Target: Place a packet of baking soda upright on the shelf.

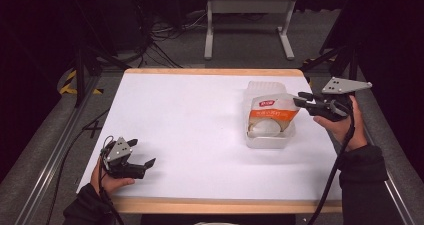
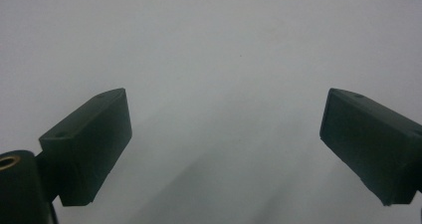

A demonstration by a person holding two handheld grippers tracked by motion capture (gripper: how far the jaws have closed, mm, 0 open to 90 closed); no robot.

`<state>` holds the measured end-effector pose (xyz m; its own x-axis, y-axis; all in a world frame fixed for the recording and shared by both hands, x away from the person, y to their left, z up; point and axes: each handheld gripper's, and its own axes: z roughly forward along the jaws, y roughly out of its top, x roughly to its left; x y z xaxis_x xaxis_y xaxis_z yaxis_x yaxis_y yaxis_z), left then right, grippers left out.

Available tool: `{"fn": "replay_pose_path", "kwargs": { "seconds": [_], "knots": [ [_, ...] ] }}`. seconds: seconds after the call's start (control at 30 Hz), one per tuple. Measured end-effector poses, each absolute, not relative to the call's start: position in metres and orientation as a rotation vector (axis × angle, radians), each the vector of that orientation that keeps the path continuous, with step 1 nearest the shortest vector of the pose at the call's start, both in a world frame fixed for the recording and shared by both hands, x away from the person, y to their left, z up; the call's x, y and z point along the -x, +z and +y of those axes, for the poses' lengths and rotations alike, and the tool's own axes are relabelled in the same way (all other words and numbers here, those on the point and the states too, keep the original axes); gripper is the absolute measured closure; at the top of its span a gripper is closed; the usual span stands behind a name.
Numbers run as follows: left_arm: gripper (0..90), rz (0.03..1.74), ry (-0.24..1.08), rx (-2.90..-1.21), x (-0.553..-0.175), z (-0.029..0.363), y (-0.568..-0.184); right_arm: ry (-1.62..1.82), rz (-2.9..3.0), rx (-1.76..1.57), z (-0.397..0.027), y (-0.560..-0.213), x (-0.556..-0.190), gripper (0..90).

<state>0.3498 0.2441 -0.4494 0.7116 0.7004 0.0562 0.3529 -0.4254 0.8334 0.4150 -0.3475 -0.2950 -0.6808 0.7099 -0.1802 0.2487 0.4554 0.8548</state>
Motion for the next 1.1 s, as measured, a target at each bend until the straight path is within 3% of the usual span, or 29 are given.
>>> {"fn": "replay_pose_path", "kwargs": {
  "seconds": [0.23, 1.1],
  "knots": [
    [6.8, 0.798, 0.507, -2.049, -0.35, 0.244, -0.449, 1.049, 2.183, -0.824, -0.342, -0.291, -0.409, 59.7],
    [6.7, 0.792, 0.509, -2.072, -0.35, 0.242, -0.451, 0.967, 2.135, -0.903, -0.352, -0.302, -0.376, 43.0]
  ]
}}
